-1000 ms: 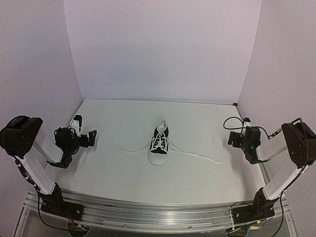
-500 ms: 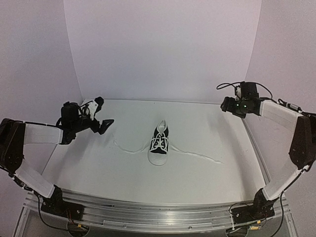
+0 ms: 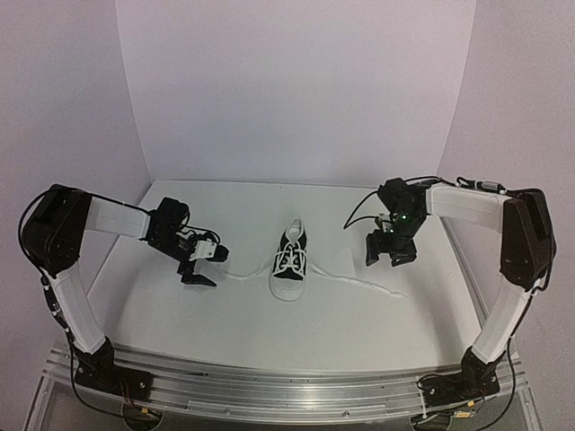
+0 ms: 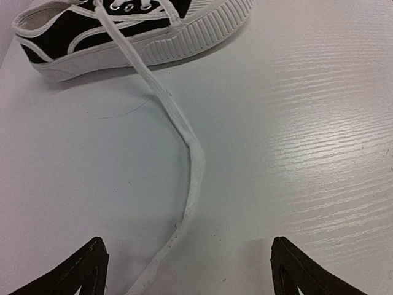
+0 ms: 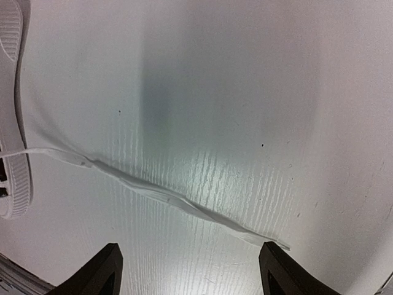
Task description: Tie the shoes
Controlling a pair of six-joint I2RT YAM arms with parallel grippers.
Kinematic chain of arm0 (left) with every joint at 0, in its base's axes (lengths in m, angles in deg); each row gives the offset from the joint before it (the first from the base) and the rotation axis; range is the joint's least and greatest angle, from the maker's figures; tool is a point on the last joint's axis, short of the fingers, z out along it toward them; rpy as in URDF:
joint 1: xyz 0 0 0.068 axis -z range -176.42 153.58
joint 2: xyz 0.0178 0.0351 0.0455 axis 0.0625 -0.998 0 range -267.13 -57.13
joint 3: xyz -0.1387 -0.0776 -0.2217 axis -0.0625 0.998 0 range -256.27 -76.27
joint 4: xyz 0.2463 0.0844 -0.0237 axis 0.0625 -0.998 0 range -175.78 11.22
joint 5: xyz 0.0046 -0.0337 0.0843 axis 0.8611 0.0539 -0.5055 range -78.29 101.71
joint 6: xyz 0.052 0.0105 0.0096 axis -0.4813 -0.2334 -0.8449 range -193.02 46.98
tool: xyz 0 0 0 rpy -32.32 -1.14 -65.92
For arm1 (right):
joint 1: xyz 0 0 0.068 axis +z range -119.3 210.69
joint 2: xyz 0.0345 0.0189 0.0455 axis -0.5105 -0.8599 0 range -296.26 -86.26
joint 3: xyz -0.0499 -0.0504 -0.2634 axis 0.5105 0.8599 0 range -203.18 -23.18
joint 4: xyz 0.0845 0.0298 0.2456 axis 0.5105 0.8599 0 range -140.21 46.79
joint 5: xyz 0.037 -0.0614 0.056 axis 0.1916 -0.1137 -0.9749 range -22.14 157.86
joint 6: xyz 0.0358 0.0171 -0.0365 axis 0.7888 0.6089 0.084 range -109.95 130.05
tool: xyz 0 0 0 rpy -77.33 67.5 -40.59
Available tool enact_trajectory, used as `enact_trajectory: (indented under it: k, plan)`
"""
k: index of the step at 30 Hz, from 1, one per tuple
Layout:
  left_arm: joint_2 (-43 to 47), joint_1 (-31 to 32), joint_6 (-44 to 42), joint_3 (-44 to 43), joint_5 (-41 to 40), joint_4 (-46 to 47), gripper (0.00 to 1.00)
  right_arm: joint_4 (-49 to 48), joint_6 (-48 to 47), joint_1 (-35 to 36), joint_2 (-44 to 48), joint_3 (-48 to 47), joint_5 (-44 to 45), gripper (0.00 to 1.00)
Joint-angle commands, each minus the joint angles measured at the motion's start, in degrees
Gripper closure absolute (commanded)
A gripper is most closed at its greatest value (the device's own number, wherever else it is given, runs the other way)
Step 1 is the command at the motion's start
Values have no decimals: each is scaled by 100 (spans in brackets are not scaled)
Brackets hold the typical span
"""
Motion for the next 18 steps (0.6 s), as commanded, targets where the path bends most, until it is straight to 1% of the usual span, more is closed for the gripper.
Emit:
enact_trajectory:
  k: [1,3,7,11,14,16,18]
  plan:
    - [-263,327,-734,-283,187,-169,8,-288,-1313,-85,15,334,-628,21]
    - [-429,441,-583,-326,88,-108,10,-282,-1501,-84,-190,268,-600,20]
    - [-730,472,-548,-510,-145,-210,21,-290,-1731,-73,-532,173,-693,19]
    - [-958,475,-493,-678,-434,-228,35,-282,-1753,-60,-939,29,-363,20]
    - [-1044,470,-565,-765,-544,-317,51,-281,-1763,-24,-1126,-21,-384,22]
    - [-1044,472,-622,-742,-638,-294,69,-269,-1722,15,-1123,50,-257,26]
    - [-1042,474,-593,-723,-730,-248,83,-250,-1664,63,-1045,167,-227,33]
